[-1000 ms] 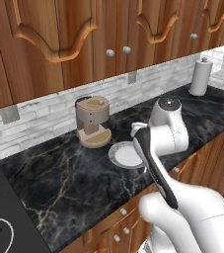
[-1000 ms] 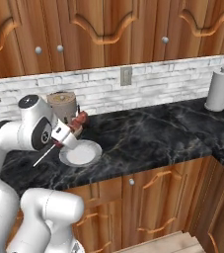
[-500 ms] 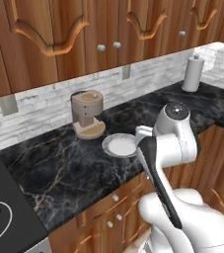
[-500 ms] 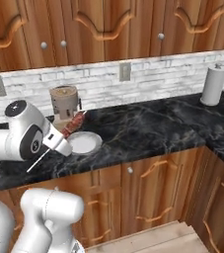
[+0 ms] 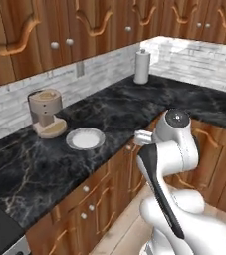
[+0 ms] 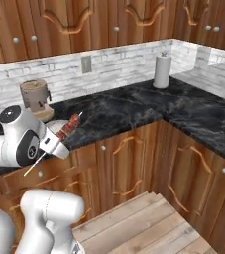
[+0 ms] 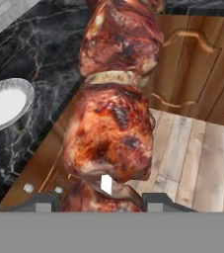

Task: Place the cold items (sweet potato and carrot) from the fridge in one tupperware on the dining counter. Place the warm items (hot dog and kebab skewer) in the stove area in another tupperware.

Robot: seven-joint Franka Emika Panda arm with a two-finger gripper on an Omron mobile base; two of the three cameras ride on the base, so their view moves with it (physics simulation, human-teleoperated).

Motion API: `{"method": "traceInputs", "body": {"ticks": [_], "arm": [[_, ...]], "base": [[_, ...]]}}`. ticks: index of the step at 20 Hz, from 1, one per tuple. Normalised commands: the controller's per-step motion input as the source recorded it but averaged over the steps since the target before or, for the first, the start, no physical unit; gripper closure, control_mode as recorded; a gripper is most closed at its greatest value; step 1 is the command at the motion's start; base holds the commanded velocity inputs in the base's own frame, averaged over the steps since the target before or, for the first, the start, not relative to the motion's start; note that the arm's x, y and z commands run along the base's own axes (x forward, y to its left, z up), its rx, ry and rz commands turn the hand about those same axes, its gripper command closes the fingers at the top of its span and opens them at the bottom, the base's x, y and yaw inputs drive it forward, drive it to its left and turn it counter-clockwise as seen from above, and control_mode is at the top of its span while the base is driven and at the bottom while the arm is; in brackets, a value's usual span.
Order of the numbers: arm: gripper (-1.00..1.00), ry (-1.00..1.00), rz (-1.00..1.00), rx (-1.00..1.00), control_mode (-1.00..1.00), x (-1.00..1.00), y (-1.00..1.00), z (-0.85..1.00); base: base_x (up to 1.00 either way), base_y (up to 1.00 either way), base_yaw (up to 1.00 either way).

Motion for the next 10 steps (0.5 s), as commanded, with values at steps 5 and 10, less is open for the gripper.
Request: {"method": "traceInputs", "body": {"ticks": [5,10], "arm": [[1.00,0.00,0.00,0.00,1.00,0.00,0.00,0.00],[1.00,0.00,0.00,0.00,1.00,0.00,0.00,0.00]], "base": [[-0.35,0.02,-0.72],[-0.40,0.00,-0.69]]}}
